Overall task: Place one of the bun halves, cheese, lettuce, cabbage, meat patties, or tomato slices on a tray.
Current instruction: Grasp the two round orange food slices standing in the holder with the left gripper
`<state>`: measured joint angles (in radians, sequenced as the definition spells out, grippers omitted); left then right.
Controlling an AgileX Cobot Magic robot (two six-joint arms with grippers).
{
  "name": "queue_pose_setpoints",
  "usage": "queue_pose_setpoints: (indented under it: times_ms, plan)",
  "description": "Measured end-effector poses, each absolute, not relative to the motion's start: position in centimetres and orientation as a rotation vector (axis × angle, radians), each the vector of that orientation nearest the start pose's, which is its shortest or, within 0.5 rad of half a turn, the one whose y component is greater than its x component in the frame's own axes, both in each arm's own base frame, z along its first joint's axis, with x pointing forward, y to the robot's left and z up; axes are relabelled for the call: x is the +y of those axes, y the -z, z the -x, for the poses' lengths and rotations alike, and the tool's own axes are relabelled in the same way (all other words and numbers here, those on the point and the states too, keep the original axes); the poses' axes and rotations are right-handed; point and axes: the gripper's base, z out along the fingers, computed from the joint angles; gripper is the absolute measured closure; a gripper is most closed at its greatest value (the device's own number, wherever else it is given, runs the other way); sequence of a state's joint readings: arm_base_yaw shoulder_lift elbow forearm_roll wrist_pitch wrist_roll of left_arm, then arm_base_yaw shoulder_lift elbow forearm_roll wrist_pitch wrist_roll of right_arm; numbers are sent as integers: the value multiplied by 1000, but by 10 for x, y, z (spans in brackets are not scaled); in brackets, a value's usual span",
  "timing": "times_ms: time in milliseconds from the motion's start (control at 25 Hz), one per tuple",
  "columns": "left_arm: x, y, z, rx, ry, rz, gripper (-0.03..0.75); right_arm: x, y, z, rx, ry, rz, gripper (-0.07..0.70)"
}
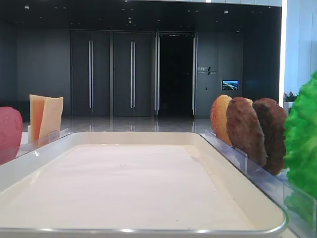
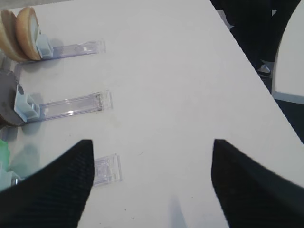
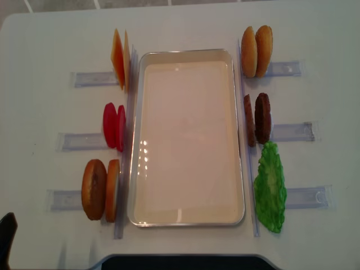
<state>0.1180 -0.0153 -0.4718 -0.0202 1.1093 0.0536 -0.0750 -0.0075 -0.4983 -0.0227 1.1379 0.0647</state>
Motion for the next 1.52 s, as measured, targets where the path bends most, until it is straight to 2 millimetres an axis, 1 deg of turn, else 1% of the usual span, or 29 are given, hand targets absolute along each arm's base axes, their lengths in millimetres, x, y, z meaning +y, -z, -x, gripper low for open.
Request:
queue_pose_setpoints:
  times_ms: [360, 440, 600, 760, 880, 1120, 1160, 1240, 1280, 1400, 1520]
  plan:
    - [-2, -265, 4, 2122, -73, 79, 181, -1, -271, 9, 2110, 34, -150, 111]
    - [-1, -267, -1, 2169, -47, 127, 181, -1, -271, 9, 2110, 34, -150, 111]
    - [1, -275, -18, 2327, -14, 198, 181, -1, -271, 9, 2110, 34, -150, 111]
    - [3, -284, -40, 2497, -5, 221, 181, -1, -271, 9, 2110, 34, -150, 111]
    - [6, -292, -60, 2593, -2, 230, 181, -1, -271, 9, 2110, 34, -150, 111]
    - [12, -306, -113, 2738, 5, 245, 181, -1, -271, 9, 2110, 34, -150, 111]
    - [14, -307, -130, 2784, 7, 241, 181, -1, -271, 9, 2110, 34, -150, 111]
    - [16, -305, -149, 2834, 8, 239, 181, -1, -271, 9, 2110, 34, -150, 111]
    - [16, -305, -149, 2834, 8, 239, 181, -1, -271, 9, 2110, 34, -150, 111]
    - [20, -299, -173, 2901, 1, 219, 181, -1, -271, 9, 2110, 34, -150, 111]
    - [23, -293, -192, 2950, -13, 209, 181, -1, -271, 9, 2110, 34, -150, 111]
